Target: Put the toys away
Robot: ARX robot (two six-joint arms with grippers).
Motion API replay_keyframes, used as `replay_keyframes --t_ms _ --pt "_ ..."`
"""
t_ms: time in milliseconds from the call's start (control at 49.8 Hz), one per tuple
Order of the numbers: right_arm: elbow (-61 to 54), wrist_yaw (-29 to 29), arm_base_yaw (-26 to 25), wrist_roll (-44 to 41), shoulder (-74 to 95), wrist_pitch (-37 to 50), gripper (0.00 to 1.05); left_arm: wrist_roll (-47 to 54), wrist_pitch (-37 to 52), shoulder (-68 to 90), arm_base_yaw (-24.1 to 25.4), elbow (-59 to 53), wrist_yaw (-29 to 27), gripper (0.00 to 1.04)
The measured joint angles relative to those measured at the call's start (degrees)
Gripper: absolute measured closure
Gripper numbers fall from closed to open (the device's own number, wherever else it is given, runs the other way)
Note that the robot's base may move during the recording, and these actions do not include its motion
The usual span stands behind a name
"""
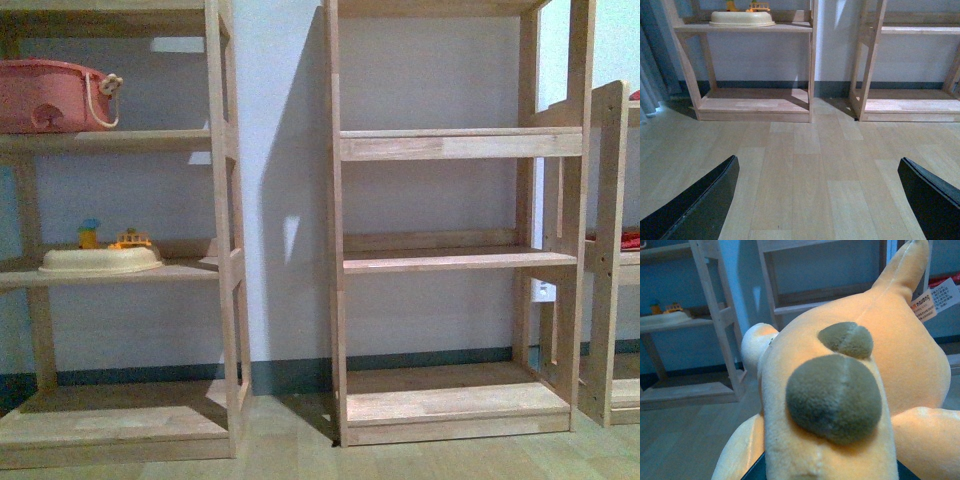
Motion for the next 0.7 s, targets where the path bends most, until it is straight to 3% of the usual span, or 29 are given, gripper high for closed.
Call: replay_keyframes --t_ms 703 --pt "0.0 0.09 0.0 0.0 0.0 0.0 0.85 -0.02 0.02 0.0 0.04 0.0 0.02 0.06"
